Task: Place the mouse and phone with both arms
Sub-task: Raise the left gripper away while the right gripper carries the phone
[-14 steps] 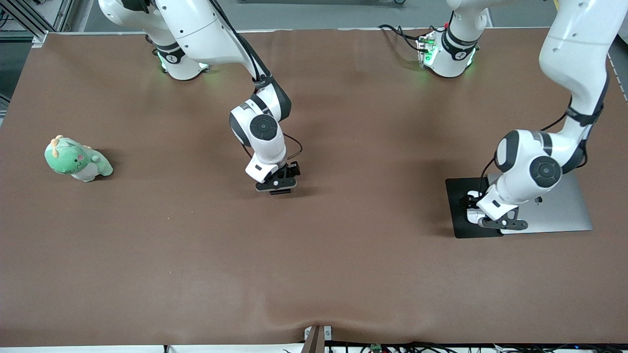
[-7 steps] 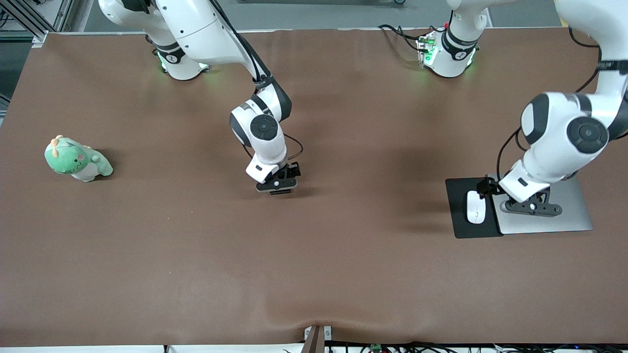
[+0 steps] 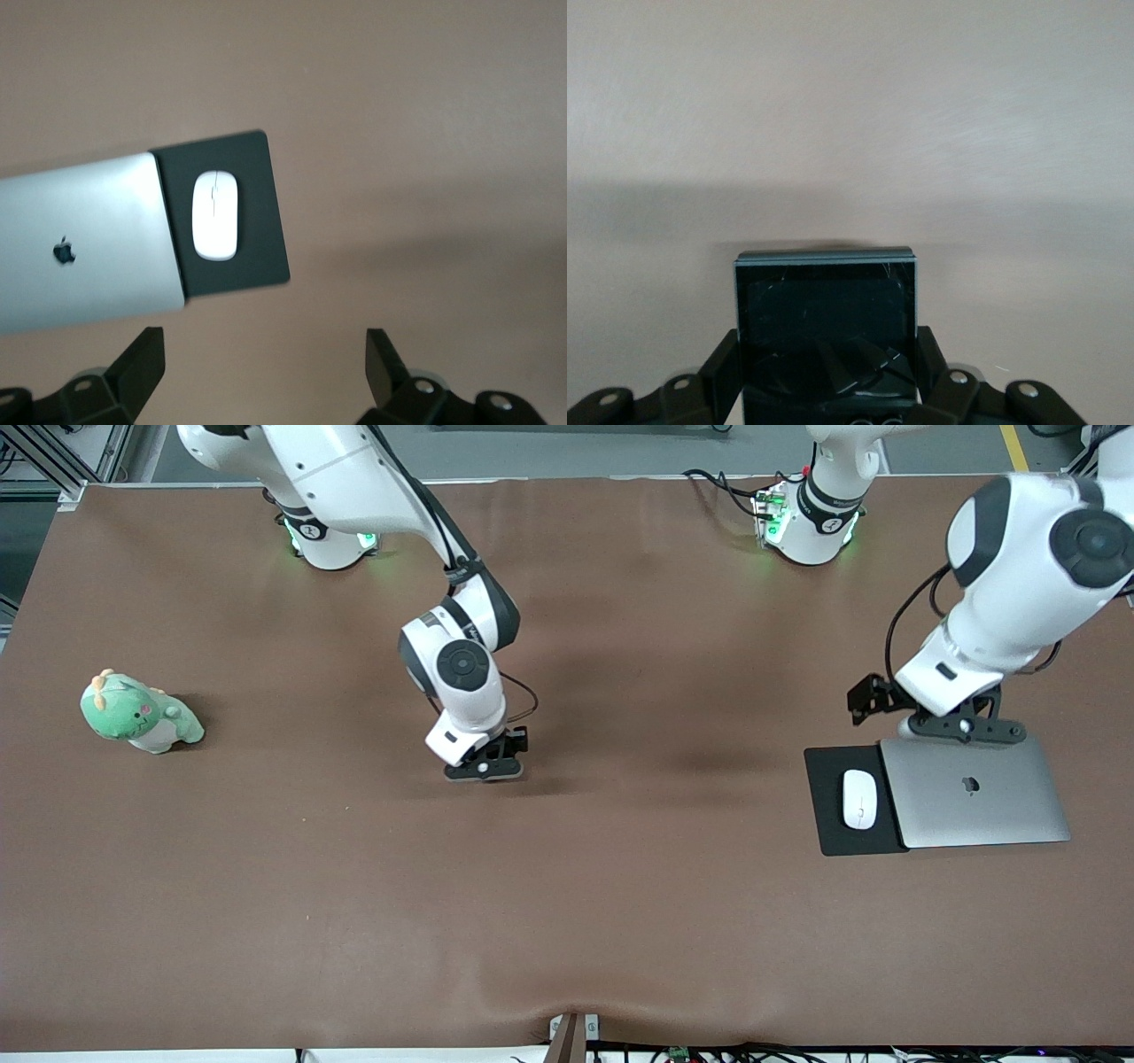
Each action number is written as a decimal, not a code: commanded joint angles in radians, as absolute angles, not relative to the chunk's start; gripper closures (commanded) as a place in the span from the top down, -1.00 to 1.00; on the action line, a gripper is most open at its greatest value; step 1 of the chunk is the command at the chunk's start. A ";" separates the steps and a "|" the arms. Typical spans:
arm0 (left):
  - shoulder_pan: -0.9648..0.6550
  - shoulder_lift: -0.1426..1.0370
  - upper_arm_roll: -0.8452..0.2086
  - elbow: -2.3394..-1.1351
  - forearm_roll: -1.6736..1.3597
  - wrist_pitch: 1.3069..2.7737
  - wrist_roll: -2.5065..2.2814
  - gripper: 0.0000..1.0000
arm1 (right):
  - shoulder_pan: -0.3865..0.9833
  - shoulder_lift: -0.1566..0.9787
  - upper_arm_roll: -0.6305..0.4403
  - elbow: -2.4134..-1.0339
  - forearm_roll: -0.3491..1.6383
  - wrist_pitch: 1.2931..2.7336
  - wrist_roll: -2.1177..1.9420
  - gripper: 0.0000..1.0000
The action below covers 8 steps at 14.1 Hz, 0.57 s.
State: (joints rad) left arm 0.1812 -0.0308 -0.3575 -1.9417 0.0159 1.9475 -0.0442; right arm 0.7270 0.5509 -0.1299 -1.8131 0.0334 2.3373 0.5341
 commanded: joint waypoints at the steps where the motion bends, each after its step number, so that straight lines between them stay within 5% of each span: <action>1: 0.187 -0.046 -0.368 -1.840 -0.014 1.806 -0.040 1.00 | 0.645 0.424 -0.115 -1.822 0.032 2.196 0.474 -1.00; 8: 0.085 -0.046 -0.294 -1.675 -0.055 1.617 -0.034 1.00 | 0.390 0.224 -0.117 -1.819 0.034 1.982 0.246 -1.00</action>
State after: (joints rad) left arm 0.1622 -0.0557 -0.3529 -1.7181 -0.0374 1.6637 -0.0395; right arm 0.4653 0.2822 -0.1357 -1.7958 0.0334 2.0249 0.3112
